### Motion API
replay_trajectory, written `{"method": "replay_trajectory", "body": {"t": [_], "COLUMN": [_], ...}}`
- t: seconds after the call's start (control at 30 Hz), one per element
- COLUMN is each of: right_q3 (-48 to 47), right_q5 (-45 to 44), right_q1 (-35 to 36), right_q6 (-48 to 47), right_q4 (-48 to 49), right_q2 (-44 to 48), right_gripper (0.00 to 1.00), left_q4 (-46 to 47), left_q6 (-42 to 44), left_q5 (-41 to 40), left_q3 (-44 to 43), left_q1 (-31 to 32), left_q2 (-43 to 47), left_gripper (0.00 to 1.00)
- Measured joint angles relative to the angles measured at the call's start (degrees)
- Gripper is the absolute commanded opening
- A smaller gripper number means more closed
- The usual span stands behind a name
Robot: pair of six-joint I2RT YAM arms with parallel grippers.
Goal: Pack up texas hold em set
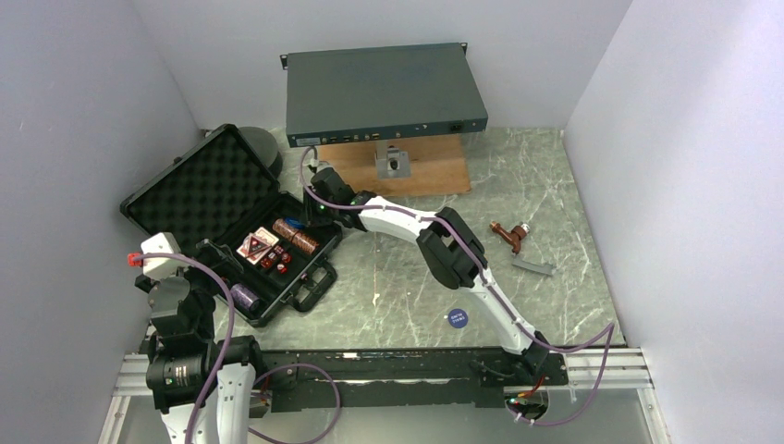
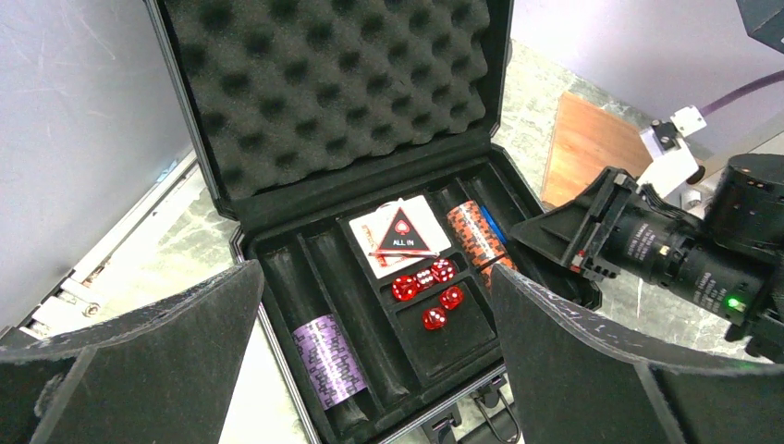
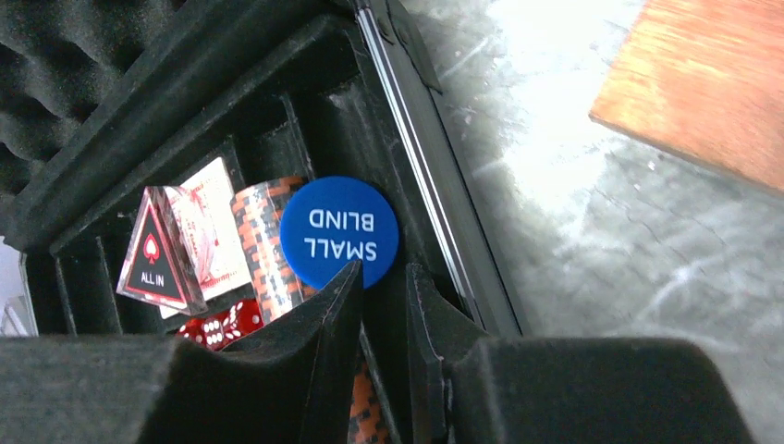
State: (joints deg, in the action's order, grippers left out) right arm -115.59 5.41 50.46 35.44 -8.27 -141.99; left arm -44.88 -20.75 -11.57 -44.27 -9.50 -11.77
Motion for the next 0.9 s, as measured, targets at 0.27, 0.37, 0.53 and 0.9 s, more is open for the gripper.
{"method": "replay_trajectory", "body": {"t": [0.27, 0.37, 0.53, 0.9], "right_q3": [9.22, 11.58, 18.01, 34.14], "right_q5": [-2.32, -3.02, -3.96, -9.94], "right_q1": [0.04, 0.04, 0.04, 2.03], "right_q6": [-0.13, -0.42, -0.59, -2.36], "right_q4": [2.19, 2.34, 4.13, 5.25], "right_q2": [7.58, 10.10, 15.98, 33.79], "right_gripper": [0.28, 0.28, 0.28, 0.28], "left_q4": [0.00, 0.00, 0.00, 0.00], "left_q6": [0.02, 0.02, 0.04, 0.07], "left_q5": [0.15, 0.15, 0.15, 0.17], "left_q3": [0.00, 0.00, 0.00, 0.00], "left_q1": [-0.17, -0.17, -0.17, -0.28], "left_q2": [0.00, 0.00, 0.00, 0.00], "left_gripper": [1.00, 1.00, 1.00, 1.00]}}
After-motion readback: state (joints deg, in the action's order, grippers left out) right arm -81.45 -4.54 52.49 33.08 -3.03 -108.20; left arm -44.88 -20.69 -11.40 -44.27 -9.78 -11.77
